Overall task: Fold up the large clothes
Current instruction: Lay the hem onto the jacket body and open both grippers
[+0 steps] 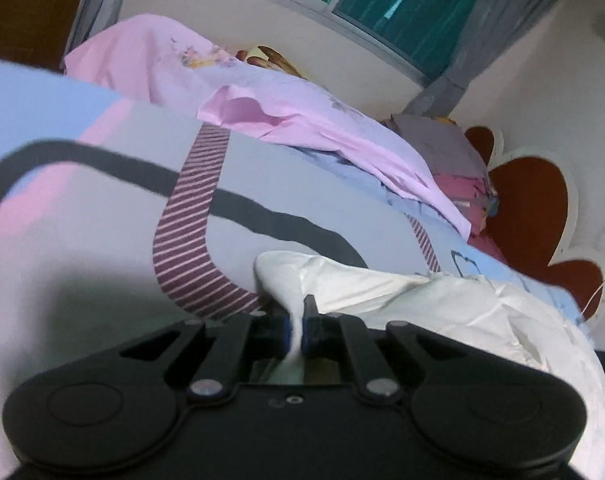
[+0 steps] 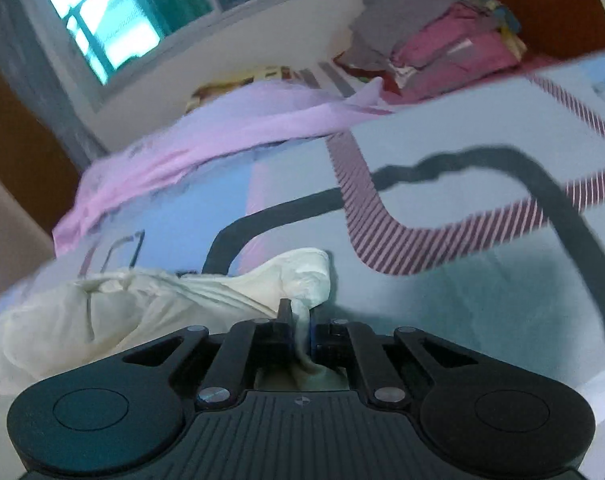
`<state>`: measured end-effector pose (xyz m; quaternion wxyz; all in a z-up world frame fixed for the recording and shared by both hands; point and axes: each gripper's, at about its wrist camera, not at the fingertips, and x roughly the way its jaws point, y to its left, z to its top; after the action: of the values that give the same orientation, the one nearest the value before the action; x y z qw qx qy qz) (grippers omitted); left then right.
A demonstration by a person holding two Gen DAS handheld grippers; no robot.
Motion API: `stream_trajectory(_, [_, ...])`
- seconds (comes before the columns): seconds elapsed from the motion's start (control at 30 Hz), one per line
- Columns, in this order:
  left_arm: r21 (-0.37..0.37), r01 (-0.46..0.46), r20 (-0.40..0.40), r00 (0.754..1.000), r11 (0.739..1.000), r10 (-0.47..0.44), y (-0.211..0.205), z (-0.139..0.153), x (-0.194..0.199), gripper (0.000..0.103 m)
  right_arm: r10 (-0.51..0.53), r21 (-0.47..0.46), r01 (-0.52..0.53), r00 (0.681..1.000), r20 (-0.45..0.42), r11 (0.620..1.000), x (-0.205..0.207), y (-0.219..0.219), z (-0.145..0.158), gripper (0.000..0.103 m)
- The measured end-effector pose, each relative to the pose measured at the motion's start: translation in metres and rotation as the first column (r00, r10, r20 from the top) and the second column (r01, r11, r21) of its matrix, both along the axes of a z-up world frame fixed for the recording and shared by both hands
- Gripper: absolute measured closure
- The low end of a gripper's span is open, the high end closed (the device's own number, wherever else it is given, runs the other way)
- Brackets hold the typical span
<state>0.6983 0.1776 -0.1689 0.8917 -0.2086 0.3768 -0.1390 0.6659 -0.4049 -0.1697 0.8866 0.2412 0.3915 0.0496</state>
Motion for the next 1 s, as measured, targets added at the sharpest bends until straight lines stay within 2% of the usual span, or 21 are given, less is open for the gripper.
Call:
stream_trajectory(0.17, [-0.067, -0.007, 0.006, 1.0, 0.998, 0.007, 0.009, -0.008, 0.0, 0.092, 0.006, 0.007, -0.006, 1.0, 0.021, 1.0, -0.003, -0.006, -0.002, 0.099])
stream_trajectory(0.23, [-0.065, -0.002, 0.005, 1.0, 0.998, 0.003, 0.012, -0.005, -0.003, 0.092, 0.022, -0.04, -0.021, 1.0, 0.014, 0.999, -0.002, 0.0, 0.007, 0.098])
stream_trajectory(0.27, [-0.061, -0.001, 0.007, 1.0, 0.998, 0.001, 0.012, -0.002, -0.004, 0.088, 0.027, -0.064, -0.026, 1.0, 0.006, 0.998, -0.001, 0.005, 0.015, 0.091])
stream_trajectory(0.3, [-0.057, -0.018, 0.008, 1.0, 0.998, 0.018, 0.013, 0.002, -0.006, 0.078, 0.016, -0.087, -0.017, 1.0, -0.005, 0.996, -0.001, 0.007, 0.021, 0.081])
stream_trajectory(0.33, [-0.038, -0.063, 0.018, 0.998, 0.997, 0.064, 0.017, 0.009, -0.011, 0.069, -0.013, -0.116, 0.012, 1.0, -0.008, 0.993, -0.002, 0.008, 0.028, 0.046])
stream_trajectory(0.37, [-0.002, -0.127, 0.035, 0.991, 0.992, 0.126, 0.02, 0.018, -0.018, 0.038, -0.055, -0.163, 0.057, 0.998, 0.012, 0.985, -0.008, 0.009, 0.038, 0.012])
stream_trajectory(0.4, [0.048, -0.217, 0.072, 0.974, 0.975, 0.214, 0.023, 0.03, -0.029, 0.019, -0.056, -0.194, 0.069, 0.996, 0.068, 0.979, -0.018, 0.011, 0.05, 0.011])
stream_trajectory(0.43, [0.072, -0.284, 0.126, 0.953, 0.956, 0.274, 0.023, 0.043, -0.041, 0.021, -0.038, -0.21, 0.059, 0.994, 0.103, 0.976, -0.024, 0.015, 0.06, 0.012])
stream_trajectory(0.47, [0.058, -0.289, 0.179, 0.945, 0.956, 0.275, 0.021, 0.057, -0.053, 0.022, -0.027, -0.233, 0.058, 0.991, 0.134, 0.971, -0.031, 0.022, 0.069, 0.015])
stream_trajectory(0.5, [0.033, -0.263, 0.204, 0.946, 0.964, 0.251, 0.015, 0.069, -0.063, 0.027, -0.009, -0.264, 0.051, 0.987, 0.161, 0.963, -0.036, 0.034, 0.078, 0.021])
stream_trajectory(0.53, [0.02, -0.223, 0.208, 0.954, 0.975, 0.214, 0.001, 0.081, -0.07, 0.028, 0.02, -0.282, 0.034, 0.982, 0.188, 0.959, -0.042, 0.05, 0.088, 0.031])
stream_trajectory(0.57, [0.026, -0.175, 0.216, 0.962, 0.984, 0.166, -0.016, 0.089, -0.075, 0.032, 0.046, -0.269, 0.011, 0.977, 0.206, 0.963, -0.047, 0.065, 0.093, 0.039])
stream_trajectory(0.63, [0.091, -0.076, 0.226, 0.973, 0.993, 0.054, -0.063, 0.101, -0.088, 0.035, 0.127, -0.25, -0.069, 0.967, 0.223, 0.966, -0.056, 0.104, 0.101, 0.046])
stream_trajectory(0.67, [0.117, -0.038, 0.218, 0.976, 0.992, 0.012, -0.087, 0.103, -0.095, 0.037, 0.167, -0.261, -0.105, 0.959, 0.228, 0.96, -0.062, 0.125, 0.103, 0.046])
stream_trajectory(0.77, [0.169, 0.046, 0.211, 0.974, 0.985, -0.082, -0.143, 0.1, -0.115, 0.037, 0.265, -0.328, -0.187, 0.94, 0.214, 0.926, -0.075, 0.176, 0.099, 0.046])
stream_trajectory(0.83, [0.222, 0.088, 0.174, 0.976, 0.971, -0.128, -0.168, 0.089, -0.118, 0.037, 0.304, -0.393, -0.219, 0.938, 0.167, 0.893, -0.076, 0.198, 0.086, 0.045])
stream_trajectory(0.93, [0.302, 0.1, 0.107, 0.985, 0.948, -0.138, -0.182, 0.063, -0.112, 0.036, 0.308, -0.413, -0.253, 0.949, 0.071, 0.875, -0.064, 0.206, 0.057, 0.046])
stream_trajectory(1.0, [0.292, 0.097, 0.086, 0.988, 0.951, -0.128, -0.18, 0.051, -0.108, 0.036, 0.318, -0.405, -0.271, 0.947, 0.051, 0.873, -0.06, 0.206, 0.045, 0.046])
